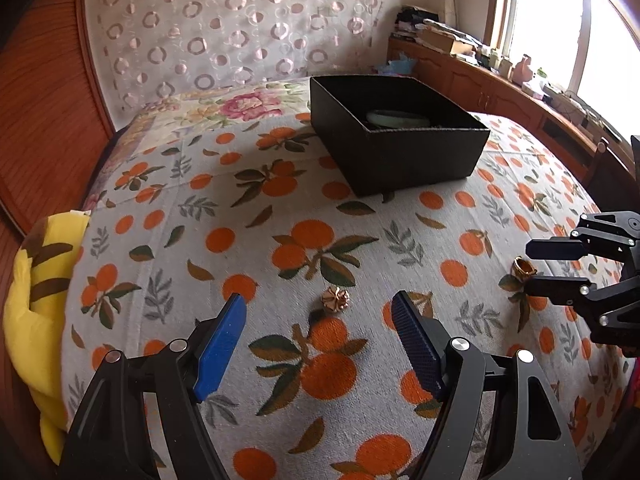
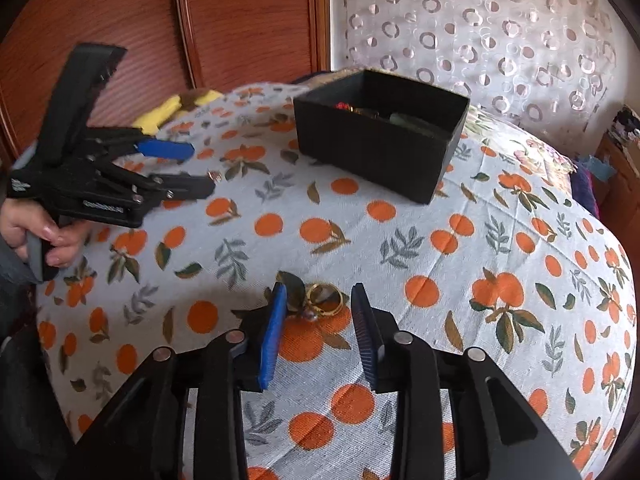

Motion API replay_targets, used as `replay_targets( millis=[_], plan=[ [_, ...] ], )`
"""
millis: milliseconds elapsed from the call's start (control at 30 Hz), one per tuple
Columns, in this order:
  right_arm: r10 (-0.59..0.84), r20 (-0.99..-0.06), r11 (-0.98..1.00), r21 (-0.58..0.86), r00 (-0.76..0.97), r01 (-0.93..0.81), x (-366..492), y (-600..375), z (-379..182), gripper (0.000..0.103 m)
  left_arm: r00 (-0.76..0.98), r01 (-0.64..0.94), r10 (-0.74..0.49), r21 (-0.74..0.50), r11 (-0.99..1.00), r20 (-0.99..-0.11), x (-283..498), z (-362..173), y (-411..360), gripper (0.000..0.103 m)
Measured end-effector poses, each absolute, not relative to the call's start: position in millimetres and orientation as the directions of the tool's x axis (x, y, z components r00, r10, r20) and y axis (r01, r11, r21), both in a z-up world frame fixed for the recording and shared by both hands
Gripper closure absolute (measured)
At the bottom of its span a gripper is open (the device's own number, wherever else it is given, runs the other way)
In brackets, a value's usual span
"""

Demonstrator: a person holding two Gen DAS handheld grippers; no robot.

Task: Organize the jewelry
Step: 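Grasp the gold flower brooch with the left tool while the right grasps the gold ring, then carry the brooch and ring into the box and open both tools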

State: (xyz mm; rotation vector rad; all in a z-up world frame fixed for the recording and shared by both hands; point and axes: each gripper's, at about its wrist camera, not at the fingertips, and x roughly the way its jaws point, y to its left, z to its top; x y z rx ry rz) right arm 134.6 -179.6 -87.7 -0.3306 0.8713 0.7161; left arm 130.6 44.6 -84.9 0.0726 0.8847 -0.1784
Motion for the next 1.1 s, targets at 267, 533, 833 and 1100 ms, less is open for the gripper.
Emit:
replay_targets(
  millis=[267, 533, 833, 1100],
  plan=[
    [0.437, -0.785, 0.719, 0.012, 0.439, -0.695, 136, -185, -85, 0.090, 0.616, 0.182, -0.119, -0.006, 0.983, -0.778, 131, -85, 44, 0.031],
    [0.442, -0.770, 0.733, 0.014, 0.460, -0.680, 139, -194, -80, 0.090, 0.615, 0.202, -0.144, -0.022, 0.979, -0.776, 132, -86, 40, 0.057],
    [0.454, -0.758, 0.738, 0.025, 0.468, -0.675, 142, -196, -75, 0.090, 0.622, 0.203, -0.143, -0.018, 0.979, -0.770, 134, -86, 38, 0.073],
    [0.461, -0.752, 0.735, 0.025, 0.472, -0.677, 145, -194, -73, 0.090, 0.623, 0.208, -0.145, -0.016, 0.978, -0.768, 136, -85, 37, 0.089]
  ],
)
